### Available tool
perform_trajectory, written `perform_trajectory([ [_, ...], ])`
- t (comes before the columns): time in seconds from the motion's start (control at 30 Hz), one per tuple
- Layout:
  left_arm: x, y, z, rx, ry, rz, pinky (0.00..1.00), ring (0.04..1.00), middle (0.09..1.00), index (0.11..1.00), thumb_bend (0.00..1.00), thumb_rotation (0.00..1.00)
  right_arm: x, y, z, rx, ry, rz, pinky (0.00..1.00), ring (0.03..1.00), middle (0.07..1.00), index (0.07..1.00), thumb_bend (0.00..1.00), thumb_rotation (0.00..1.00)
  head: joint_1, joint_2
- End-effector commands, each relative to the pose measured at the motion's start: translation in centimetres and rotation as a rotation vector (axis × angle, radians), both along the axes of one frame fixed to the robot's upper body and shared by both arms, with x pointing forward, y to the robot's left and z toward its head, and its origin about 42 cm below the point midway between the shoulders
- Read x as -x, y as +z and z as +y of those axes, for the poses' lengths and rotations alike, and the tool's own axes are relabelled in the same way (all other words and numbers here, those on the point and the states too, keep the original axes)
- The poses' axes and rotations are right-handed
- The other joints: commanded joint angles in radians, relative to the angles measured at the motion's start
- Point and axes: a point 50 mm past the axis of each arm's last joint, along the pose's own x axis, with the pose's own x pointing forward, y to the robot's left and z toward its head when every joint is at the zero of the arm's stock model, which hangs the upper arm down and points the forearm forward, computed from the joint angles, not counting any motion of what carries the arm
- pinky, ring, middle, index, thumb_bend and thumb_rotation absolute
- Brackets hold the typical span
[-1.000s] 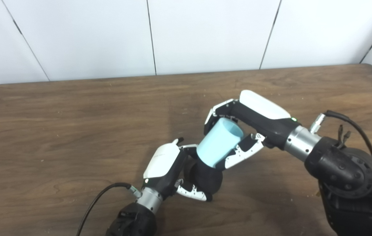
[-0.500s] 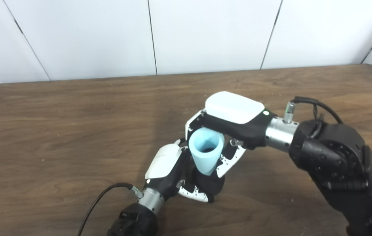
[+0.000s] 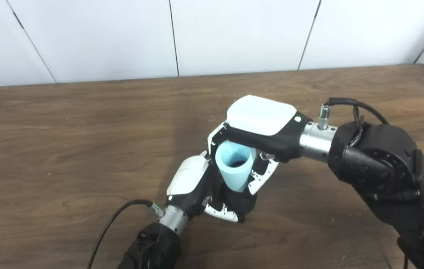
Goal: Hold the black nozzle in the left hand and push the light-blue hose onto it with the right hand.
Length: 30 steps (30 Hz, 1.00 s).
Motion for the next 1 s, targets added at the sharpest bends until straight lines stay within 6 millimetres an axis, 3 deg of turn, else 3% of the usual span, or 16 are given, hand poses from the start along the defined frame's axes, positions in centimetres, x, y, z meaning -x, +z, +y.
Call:
perform_trajectory([
  [0.0,0.9,-2.2,-0.4,-0.049,-0.041,0.145,0.97,0.646,0.502,0.474,0.52,0.00,-0.2,-0.1,-0.5,0.022,0.006,-0.004,0.30,0.422,0.509,0.513,0.50,0.00,0.000,0.001],
  [0.5,1.0,-2.4,-0.2,-0.046,-0.039,0.148,0.97,0.655,0.503,0.473,0.52,0.00,-0.2,-3.4,-1.8,-0.075,-0.061,-0.013,0.30,0.429,0.516,0.507,0.50,0.00,-0.002,0.004],
  [0.97,1.0,-2.3,0.0,-0.053,-0.037,0.148,0.98,0.686,0.511,0.466,0.52,0.00,0.0,-4.5,-1.6,-0.043,-0.039,-0.025,0.33,0.421,0.496,0.501,0.50,0.00,-0.007,0.006],
])
